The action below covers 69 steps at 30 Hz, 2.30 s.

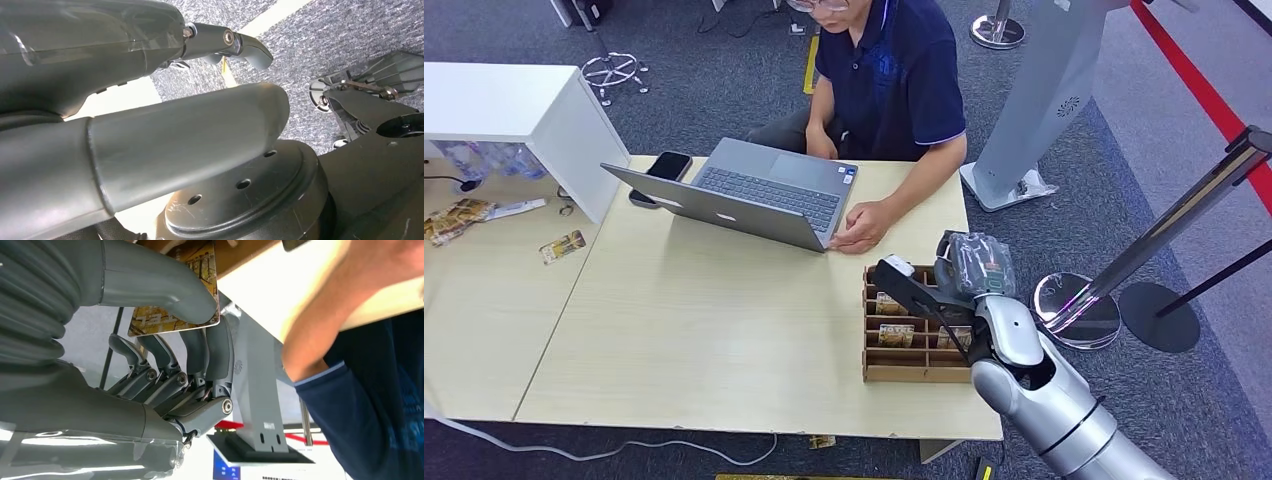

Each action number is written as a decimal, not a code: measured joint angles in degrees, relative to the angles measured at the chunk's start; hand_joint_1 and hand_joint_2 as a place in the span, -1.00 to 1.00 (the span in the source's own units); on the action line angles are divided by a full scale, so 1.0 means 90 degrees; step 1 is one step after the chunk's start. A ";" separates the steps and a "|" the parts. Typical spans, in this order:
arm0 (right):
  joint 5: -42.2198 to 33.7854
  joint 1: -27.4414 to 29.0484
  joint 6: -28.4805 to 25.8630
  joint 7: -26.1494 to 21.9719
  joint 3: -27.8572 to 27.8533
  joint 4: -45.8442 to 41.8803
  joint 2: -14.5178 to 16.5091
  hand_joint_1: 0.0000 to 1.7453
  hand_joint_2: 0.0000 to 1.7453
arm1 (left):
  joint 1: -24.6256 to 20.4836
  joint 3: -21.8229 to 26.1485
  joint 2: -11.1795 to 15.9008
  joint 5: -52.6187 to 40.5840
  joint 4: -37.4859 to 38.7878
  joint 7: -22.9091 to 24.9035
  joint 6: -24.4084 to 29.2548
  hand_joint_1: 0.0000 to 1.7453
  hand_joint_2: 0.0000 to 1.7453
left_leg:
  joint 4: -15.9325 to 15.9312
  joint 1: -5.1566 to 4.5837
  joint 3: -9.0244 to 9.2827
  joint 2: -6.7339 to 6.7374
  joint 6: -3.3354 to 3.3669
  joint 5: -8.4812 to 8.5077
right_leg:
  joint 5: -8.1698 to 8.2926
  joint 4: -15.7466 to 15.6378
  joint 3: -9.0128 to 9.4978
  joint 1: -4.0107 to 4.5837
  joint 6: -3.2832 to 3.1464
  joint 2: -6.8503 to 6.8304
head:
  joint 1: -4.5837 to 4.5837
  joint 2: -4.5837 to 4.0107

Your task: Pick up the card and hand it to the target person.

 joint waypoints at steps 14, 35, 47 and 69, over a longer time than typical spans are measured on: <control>0.0430 -0.0004 0.0031 0.0029 0.0001 -0.1004 -0.0134 0.75 1.00 | 0.0001 0.0000 0.0000 0.0041 0.0002 0.0000 0.0013 -1.00 -1.00 | 0.0000 0.0000 0.0000 0.0000 0.0000 0.0000 | 0.0000 0.0000 0.0000 0.0000 0.0000 0.0000 | 0.0000 0.0000; -0.0207 -0.0398 -0.1595 -0.0956 -0.0008 -0.0721 0.0198 0.81 1.00 | -0.0153 -0.0001 -0.0019 -0.0318 -0.0005 0.0215 -0.0033 -1.00 -1.00 | -0.0001 0.0000 -0.0002 -0.0004 0.0000 0.0001 | 0.0000 0.0001 0.0004 0.0001 0.0000 -0.0003 | -0.0001 -0.0001; -0.0007 -0.0804 -0.2315 -0.1367 0.0005 0.0966 0.0947 0.72 1.00 | -0.0398 -0.0070 -0.0103 -0.0500 -0.0005 0.0358 -0.0109 -1.00 -1.00 | -0.0001 0.0000 -0.0002 -0.0005 0.0000 0.0002 | 0.0000 0.0002 0.0005 0.0001 0.0000 -0.0003 | 0.0001 -0.0001; -0.0032 -0.1058 -0.2888 -0.1662 0.0018 0.2786 0.1772 -0.47 1.00 | -0.0520 -0.0197 -0.0182 -0.0569 -0.0005 0.0438 -0.0148 -1.00 -1.00 | -0.0001 0.0000 -0.0001 -0.0005 0.0000 0.0002 | 0.0000 0.0002 0.0003 0.0000 0.0000 -0.0001 | 0.0001 0.0000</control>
